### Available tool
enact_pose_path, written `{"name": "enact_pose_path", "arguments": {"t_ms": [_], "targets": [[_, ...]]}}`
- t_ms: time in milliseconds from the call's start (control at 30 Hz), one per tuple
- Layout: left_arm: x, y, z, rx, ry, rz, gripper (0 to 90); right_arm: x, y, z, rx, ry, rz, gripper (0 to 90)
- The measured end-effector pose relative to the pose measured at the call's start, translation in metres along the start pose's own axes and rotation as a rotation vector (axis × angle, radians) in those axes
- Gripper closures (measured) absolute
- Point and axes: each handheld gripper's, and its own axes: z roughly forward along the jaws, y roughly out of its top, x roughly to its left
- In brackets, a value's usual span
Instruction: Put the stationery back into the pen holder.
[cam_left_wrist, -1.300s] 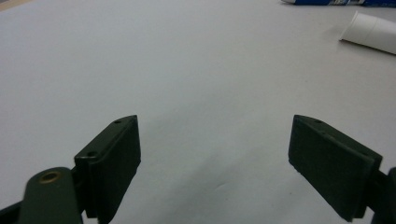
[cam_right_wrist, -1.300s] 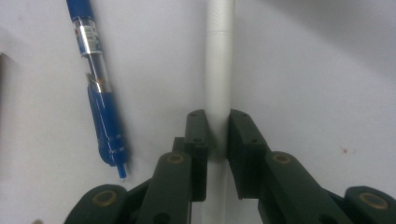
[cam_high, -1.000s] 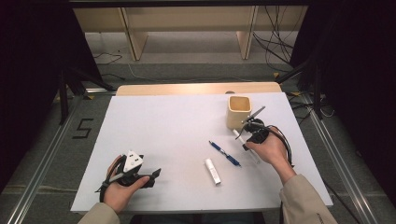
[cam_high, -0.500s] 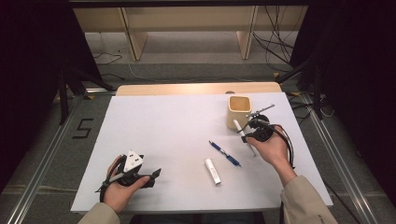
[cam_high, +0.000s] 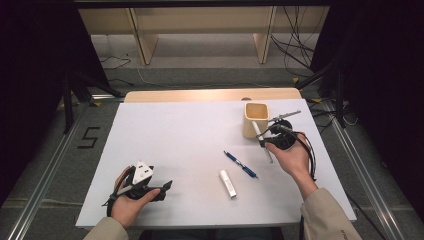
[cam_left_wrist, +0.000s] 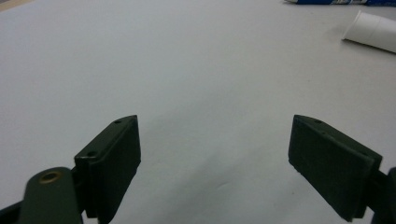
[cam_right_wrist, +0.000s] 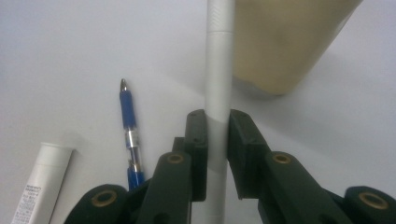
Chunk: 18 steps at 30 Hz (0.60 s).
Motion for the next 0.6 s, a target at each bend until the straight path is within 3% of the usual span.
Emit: {"name": "enact_pose_path", "arguments": {"t_ms": [600], "targets": [[0.0002,0.0,-0.0001,-0.002,0.002,0.0,16.7,-0.0041,0.002,-0.0103,-0.12,-0.029,0.033,78.8]]}}
